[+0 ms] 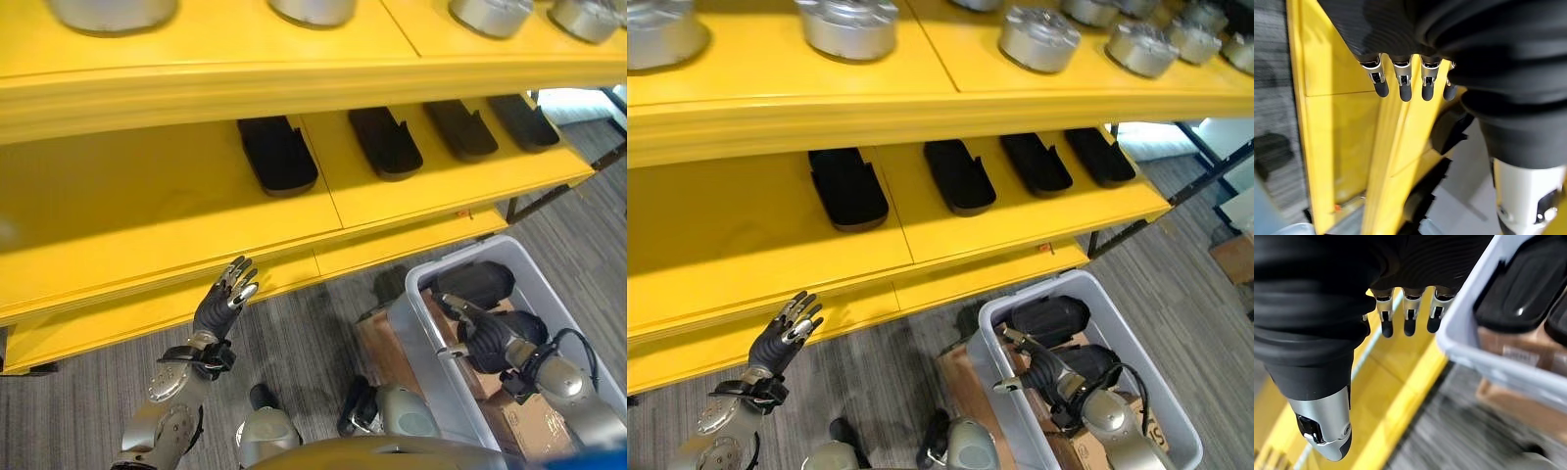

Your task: Move parts from the plastic box to the shelf.

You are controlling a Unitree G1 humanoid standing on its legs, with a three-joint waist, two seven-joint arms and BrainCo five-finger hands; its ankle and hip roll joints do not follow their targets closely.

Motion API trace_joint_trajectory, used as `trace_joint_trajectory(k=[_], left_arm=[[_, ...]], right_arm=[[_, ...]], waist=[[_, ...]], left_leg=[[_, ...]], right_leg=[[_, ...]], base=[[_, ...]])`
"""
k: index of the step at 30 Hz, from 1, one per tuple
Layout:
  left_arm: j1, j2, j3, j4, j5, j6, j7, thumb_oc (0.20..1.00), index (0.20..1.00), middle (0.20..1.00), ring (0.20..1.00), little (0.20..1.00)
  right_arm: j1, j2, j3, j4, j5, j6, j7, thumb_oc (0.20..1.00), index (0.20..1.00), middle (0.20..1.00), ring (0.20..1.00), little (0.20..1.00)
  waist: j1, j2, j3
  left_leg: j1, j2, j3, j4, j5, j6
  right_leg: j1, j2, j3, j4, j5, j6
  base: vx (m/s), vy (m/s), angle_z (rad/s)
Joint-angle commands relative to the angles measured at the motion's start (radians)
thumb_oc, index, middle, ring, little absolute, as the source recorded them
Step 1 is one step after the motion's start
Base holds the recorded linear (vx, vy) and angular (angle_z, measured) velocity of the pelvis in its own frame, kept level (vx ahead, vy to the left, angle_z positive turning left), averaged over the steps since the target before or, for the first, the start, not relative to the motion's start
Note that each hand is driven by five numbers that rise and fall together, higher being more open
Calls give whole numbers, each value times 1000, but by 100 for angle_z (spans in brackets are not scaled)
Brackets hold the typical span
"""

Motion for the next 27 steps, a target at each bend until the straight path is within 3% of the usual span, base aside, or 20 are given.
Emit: trace_joint_trajectory(k=[1, 3, 4, 7, 14, 16, 17, 18, 19, 20, 22, 25, 27], left_arm=[[-9, -25, 34, -72, -10, -80, -43, 1000, 1000, 1000, 1000, 1000], [-4, -22, 28, -72, -22, -82, -33, 1000, 1000, 1000, 1000, 1000], [-11, -30, 15, -74, -46, -82, -14, 1000, 1000, 1000, 1000, 1000], [-45, -54, -26, -99, -44, -58, 0, 1000, 1000, 1000, 1000, 1000], [-99, -81, -97, -103, -17, -46, 11, 1000, 1000, 1000, 1000, 1000], [-121, -84, -111, -109, -32, -47, 34, 1000, 1000, 1000, 1000, 1000], [-127, -87, -110, -111, -41, -49, 54, 1000, 1000, 1000, 1000, 1000], [-127, -87, -109, -111, -41, -49, 55, 1000, 1000, 1000, 1000, 1000], [-135, -102, -109, -115, -21, -56, 87, 1000, 1000, 1000, 1000, 1000], [-139, -111, -109, -125, 3, -53, 100, 1000, 1000, 1000, 1000, 1000], [-135, -127, -113, -146, 19, -28, 114, 1000, 1000, 1000, 1000, 1000], [-109, -141, -123, -157, 52, -3, 88, 1000, 1000, 1000, 1000, 1000], [-106, -141, -134, -127, 72, -12, 82, 1000, 1000, 1000, 1000, 1000]], right_arm=[[-115, 25, -6, -22, 85, -50, -75, 1000, 1000, 1000, 1000, 1000], [-132, 19, -18, -52, 127, -18, -91, 1000, 1000, 1000, 1000, 1000], [-138, 8, -27, -63, 148, -10, -115, 1000, 1000, 1000, 1000, 1000], [-154, -8, -55, -74, 173, 13, -217, 1000, 1000, 1000, 1000, 1000], [-215, 16, -38, -20, 135, 41, -354, 1000, 1000, 1000, 1000, 1000], [-252, 38, -15, 1, 148, 81, -381, 1000, 1000, 1000, 1000, 1000], [-267, 47, -3, 14, 152, 89, -380, 1000, 1000, 1000, 1000, 1000], [-269, 47, -2, 15, 152, 89, -380, 1000, 1000, 1000, 1000, 1000], [-315, 67, 30, 59, 162, 103, -359, 1000, 1000, 1000, 1000, 1000], [-341, 83, 46, 74, 160, 118, -341, 1000, 1000, 1000, 1000, 1000], [-355, 111, 66, 93, 144, 130, -347, 1000, 1000, 1000, 1000, 1000], [-342, 143, 74, 105, 149, 147, -384, 1000, 1000, 1000, 1000, 1000], [-349, 157, 70, 125, 187, 152, -399, 1000, 1000, 1000, 1000, 1000]], waist=[[22, 6, 14], [26, -5, 15], [28, -8, 15], [5, 6, 6], [-40, 36, -1], [-45, 54, -12], [-38, 57, -16], [-38, 57, -16], [-12, 62, -27], [12, 67, -32], [34, 76, -36], [53, 85, -32], [55, 81, -29]], left_leg=[[-7, -86, -77, -73, -17, 61], [-36, -45, -31, -31, 1, 35], [-63, 0, -2, 5, 32, 2], [-72, 53, 25, -4, 87, -57], [-45, 79, 25, -33, 129, -97], [-48, 90, -26, -44, 146, -114], [-51, 88, -85, -54, 152, -119], [-51, 88, -85, -54, 152, -119], [-50, 53, -247, -74, 126, -112], [-55, 10, -367, -72, 105, -87], [-55, -35, -490, -91, 85, -72], [-109, -48, -605, -91, 118, -85], [-106, -57, -601, -91, 106, -75]], right_leg=[[122, -69, 61, -45, 113, 89], [187, -33, 28, -146, 47, 70], [225, -9, 2, -231, 12, 51], [233, 20, 2, -325, 30, 38], [206, 36, 41, -348, 38, 9], [199, 47, 77, -360, 34, -2], [195, 52, 107, -366, 34, -4], [195, 52, 107, -366, 34, -4], [194, 60, 186, -389, 37, -10], [176, 69, 245, -399, 56, -18], [171, 82, 304, -407, 60, -19], [179, 89, 343, -406, 59, -23], [188, 81, 355, -393, 42, -17]], base=[[-189, -465, -188], [-127, -473, -164], [-99, -420, -66], [-139, -417, -101], [-50, -210, -42], [23, -176, -50], [43, -52, -43], [149, -14, -83], [141, 19, -93], [179, 31, -106], [120, 64, -165], [115, 190, -112], [69, 249, -55]])
